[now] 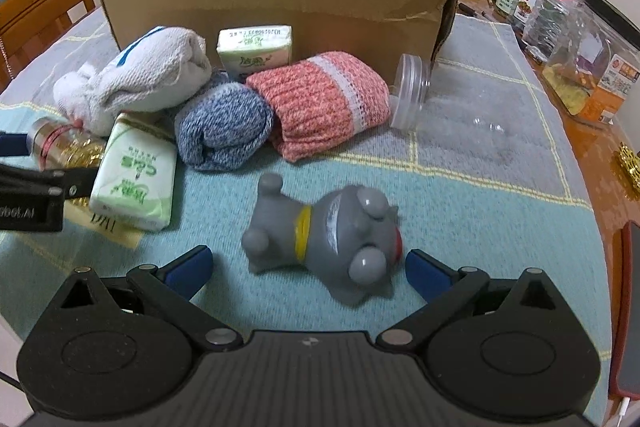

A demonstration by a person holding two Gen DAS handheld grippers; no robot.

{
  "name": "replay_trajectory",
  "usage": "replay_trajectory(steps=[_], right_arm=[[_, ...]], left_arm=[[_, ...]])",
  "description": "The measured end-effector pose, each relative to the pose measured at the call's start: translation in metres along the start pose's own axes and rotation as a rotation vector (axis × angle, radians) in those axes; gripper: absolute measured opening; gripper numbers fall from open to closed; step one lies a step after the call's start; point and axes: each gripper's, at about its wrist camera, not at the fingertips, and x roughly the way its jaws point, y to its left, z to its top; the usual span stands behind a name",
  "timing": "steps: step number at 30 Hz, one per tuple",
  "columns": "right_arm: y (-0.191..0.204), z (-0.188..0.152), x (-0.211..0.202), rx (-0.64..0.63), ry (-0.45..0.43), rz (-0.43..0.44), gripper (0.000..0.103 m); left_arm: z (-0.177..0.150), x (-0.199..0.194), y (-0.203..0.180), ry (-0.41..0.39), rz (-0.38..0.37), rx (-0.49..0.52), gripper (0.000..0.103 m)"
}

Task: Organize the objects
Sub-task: 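Grasp the gold capsule bottle with the left gripper while the right gripper grasps the grey toy, then carry both items over the cardboard box and open both grippers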

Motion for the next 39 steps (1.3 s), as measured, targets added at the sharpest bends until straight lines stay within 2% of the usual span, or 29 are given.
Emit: replay_trajectory(steps=[13,24,34,39], right_arm=[[0.002,0.011,0.004,0.064,0.028,-0.037,0.101],[-0.002,0.016,0.0,0.061,0.038,-0.055,0.079],[-0.004,0.023,-0.001,0.013,0.068,-0.025,0.078],[-0.006,0.034,-0.013,0.0,0.067,-0.003,0.078]], left_arm=[[0.003,-0.002,0.005,0.02,-0.036,0.023,0.094],[0.009,-0.004,0.005,0.023,-0.041,0.047,0.093],[0.013,-0.011,0.014,0.088,-0.085,0.078,0.093],[0.02,-0.025,0.021,0.096,-0.108,0.091,0.093]])
